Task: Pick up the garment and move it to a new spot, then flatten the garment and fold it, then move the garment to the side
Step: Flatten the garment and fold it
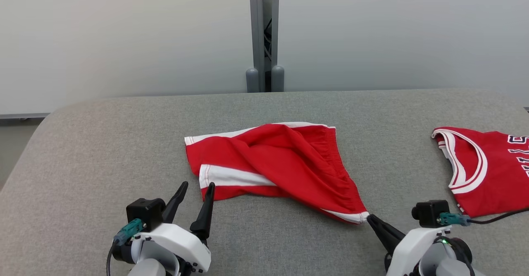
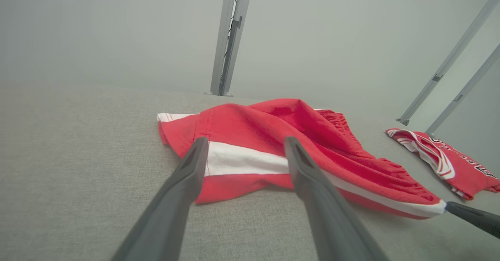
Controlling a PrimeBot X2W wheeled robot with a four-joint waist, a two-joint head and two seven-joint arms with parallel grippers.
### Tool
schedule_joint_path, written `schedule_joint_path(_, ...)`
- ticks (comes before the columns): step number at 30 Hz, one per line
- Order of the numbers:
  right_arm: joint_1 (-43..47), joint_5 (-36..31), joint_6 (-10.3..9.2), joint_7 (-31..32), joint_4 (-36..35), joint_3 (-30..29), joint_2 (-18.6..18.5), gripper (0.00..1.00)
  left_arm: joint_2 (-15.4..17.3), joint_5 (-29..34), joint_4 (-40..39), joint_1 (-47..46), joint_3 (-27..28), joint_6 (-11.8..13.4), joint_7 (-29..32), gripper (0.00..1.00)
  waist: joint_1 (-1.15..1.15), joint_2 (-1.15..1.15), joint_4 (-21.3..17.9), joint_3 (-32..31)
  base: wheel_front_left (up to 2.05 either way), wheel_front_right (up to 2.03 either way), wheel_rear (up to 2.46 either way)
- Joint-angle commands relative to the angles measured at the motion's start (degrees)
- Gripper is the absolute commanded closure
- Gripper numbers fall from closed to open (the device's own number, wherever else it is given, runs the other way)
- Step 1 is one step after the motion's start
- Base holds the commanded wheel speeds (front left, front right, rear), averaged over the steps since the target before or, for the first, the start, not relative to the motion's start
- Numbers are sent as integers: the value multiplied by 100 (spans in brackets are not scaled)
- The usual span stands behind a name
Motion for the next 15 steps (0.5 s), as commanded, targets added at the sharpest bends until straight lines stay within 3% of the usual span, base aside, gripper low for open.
schedule_joint_path(1,82,116,-3,94,59,31,-125,100,24,-34,-23,91,-32,19,-17,0,0,0,-49,-49,0,0,0)
schedule_joint_path(10,167,423,-3,598,205,254,-486,100,24,50,22,151,-141,28,-18,0,0,0,-132,-151,0,0,0)
schedule_joint_path(15,184,560,-3,764,268,301,-497,100,24,66,53,161,-167,34,-18,0,0,0,-139,-154,0,0,0)
